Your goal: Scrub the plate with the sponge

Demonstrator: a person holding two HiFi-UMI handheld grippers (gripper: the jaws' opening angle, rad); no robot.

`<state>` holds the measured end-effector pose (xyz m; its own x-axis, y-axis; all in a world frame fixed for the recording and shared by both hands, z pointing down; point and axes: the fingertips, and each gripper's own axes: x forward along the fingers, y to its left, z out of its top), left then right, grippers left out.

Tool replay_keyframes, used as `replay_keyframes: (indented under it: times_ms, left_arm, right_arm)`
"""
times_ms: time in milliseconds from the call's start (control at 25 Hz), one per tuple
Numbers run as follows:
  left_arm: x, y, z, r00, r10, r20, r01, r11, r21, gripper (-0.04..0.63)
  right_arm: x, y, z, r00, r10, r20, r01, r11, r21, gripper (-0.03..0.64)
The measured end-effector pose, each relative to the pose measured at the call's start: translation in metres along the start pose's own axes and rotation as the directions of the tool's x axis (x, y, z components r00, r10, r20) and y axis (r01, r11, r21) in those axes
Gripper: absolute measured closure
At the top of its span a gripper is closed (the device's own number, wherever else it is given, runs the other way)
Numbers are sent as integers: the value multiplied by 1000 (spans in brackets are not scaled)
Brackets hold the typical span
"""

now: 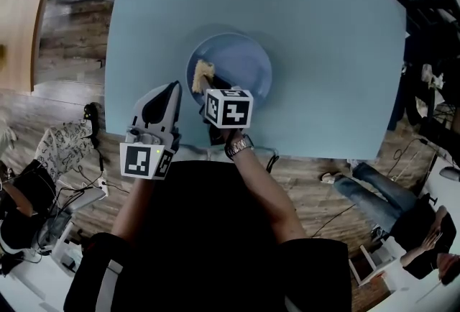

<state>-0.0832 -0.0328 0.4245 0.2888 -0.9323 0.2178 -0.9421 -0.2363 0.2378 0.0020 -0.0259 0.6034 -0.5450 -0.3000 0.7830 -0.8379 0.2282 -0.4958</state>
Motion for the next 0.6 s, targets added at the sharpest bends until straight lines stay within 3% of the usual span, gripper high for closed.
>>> replay_keyframes:
  times_ms: [600]
  left_arm:
    - [16,-32,-3,998,-55,-6,55,998,15,594]
  right_arm:
    - [-29,-50,1,997,-55,44,52,995,83,543]
